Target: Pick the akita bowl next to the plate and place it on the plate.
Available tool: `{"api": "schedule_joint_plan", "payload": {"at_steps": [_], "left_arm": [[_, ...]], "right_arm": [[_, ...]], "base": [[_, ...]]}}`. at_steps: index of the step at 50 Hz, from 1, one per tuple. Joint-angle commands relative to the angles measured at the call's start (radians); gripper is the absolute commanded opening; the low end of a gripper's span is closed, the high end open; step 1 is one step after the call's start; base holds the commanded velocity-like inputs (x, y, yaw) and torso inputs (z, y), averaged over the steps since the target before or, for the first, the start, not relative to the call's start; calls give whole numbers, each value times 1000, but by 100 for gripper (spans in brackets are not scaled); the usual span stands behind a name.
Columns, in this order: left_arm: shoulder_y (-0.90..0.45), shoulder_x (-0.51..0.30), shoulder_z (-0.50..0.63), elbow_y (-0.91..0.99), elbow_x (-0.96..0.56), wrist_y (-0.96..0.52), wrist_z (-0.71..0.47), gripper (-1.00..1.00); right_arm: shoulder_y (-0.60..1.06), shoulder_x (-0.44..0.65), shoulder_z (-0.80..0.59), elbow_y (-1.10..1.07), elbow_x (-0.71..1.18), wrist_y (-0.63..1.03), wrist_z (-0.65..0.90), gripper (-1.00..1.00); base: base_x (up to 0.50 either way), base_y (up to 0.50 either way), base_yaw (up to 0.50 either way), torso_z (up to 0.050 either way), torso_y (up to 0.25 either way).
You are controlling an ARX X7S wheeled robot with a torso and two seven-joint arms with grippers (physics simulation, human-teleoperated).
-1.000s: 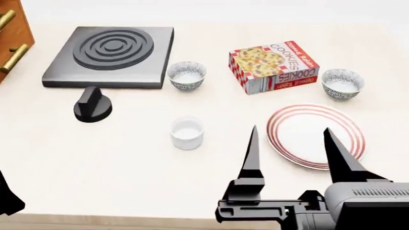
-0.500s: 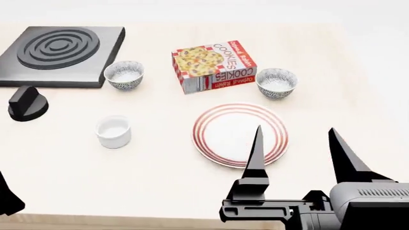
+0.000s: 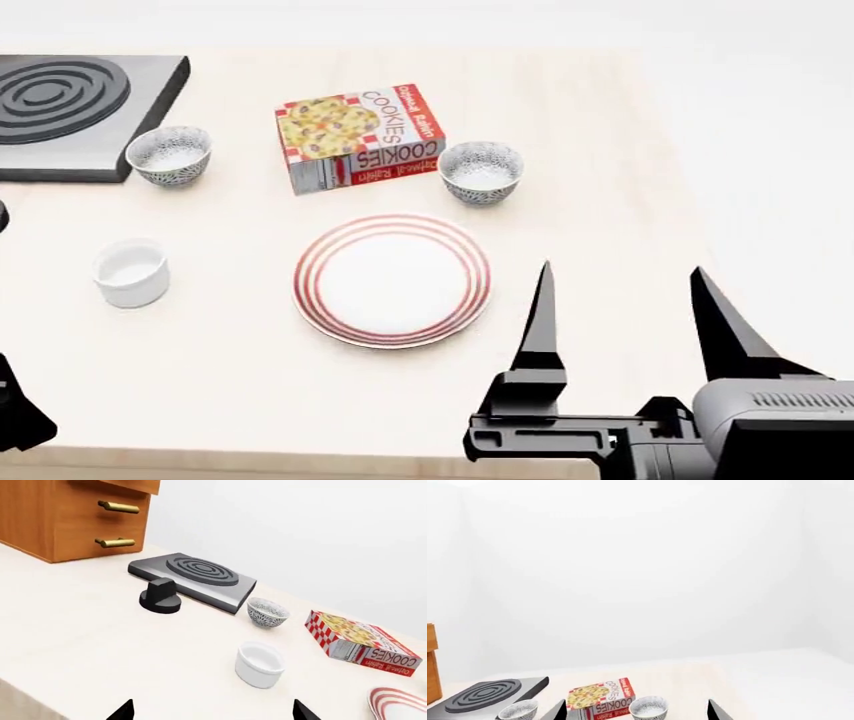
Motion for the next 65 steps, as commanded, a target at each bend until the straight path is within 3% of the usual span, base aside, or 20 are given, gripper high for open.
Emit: {"api": "schedule_joint_plan", "payload": {"at_steps": [1,11,65], "left_arm": [[3,-6,3,0,-1,5,-4,100],[6,-9,9,0,-1,12,-6,100],[5,-24,27,-8,-20,22,-21,100]], "right_arm": [[-6,9,-14,6,-13,-18,8,100],[-5,24,-25,0,0,-7,5,100],[-3,52,-57,20,7,-25,29,100]], "base": [[0,0,0,0,0],[91,0,0,0,0],[500,0,0,0,0]]}}
